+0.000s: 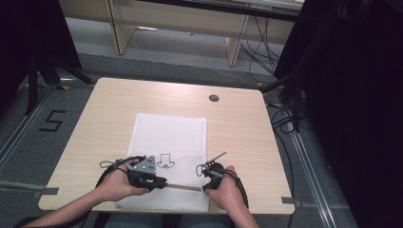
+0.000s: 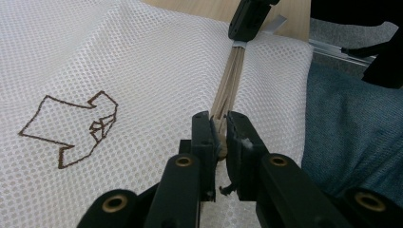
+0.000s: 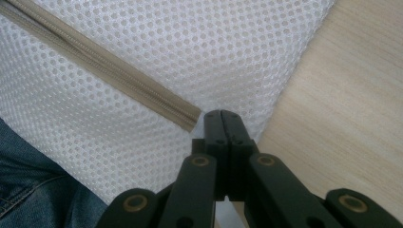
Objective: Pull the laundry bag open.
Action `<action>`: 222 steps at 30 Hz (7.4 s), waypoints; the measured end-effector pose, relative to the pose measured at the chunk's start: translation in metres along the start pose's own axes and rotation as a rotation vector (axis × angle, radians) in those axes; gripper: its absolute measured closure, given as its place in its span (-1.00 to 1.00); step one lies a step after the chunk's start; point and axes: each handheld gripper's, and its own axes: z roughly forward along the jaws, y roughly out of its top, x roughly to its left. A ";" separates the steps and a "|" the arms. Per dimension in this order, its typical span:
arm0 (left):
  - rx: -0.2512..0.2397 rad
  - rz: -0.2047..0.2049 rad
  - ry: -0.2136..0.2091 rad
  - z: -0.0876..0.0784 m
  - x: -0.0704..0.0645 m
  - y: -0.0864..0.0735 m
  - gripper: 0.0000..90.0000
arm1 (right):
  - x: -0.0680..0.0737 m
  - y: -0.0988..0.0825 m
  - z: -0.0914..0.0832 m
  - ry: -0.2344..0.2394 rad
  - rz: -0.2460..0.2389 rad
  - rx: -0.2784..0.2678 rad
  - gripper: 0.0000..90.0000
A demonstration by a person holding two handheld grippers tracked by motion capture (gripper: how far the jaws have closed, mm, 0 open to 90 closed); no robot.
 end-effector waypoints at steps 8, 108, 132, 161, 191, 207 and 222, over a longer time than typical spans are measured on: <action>-0.012 -0.017 -0.003 -0.006 0.003 -0.006 0.82 | 0.001 0.000 0.000 0.020 0.017 -0.008 1.00; 0.009 -0.099 0.080 -0.056 0.023 -0.043 0.82 | -0.002 0.001 0.001 0.009 -0.002 -0.007 1.00; 0.015 -0.174 0.160 -0.083 0.034 -0.071 0.82 | 0.000 0.001 0.000 0.012 0.018 -0.010 1.00; 0.029 -0.196 0.188 -0.096 0.042 -0.085 0.82 | 0.000 0.001 0.000 0.010 0.021 -0.007 1.00; 0.091 -0.200 0.221 -0.097 0.041 -0.093 0.82 | 0.000 0.001 -0.001 0.007 0.023 0.005 1.00; 0.101 -0.204 0.213 -0.090 0.043 -0.097 0.59 | -0.003 -0.001 -0.001 0.034 -0.009 -0.030 0.88; -0.074 -0.323 0.223 -0.092 0.053 -0.099 -0.10 | -0.008 -0.002 -0.010 0.050 -0.022 -0.134 0.60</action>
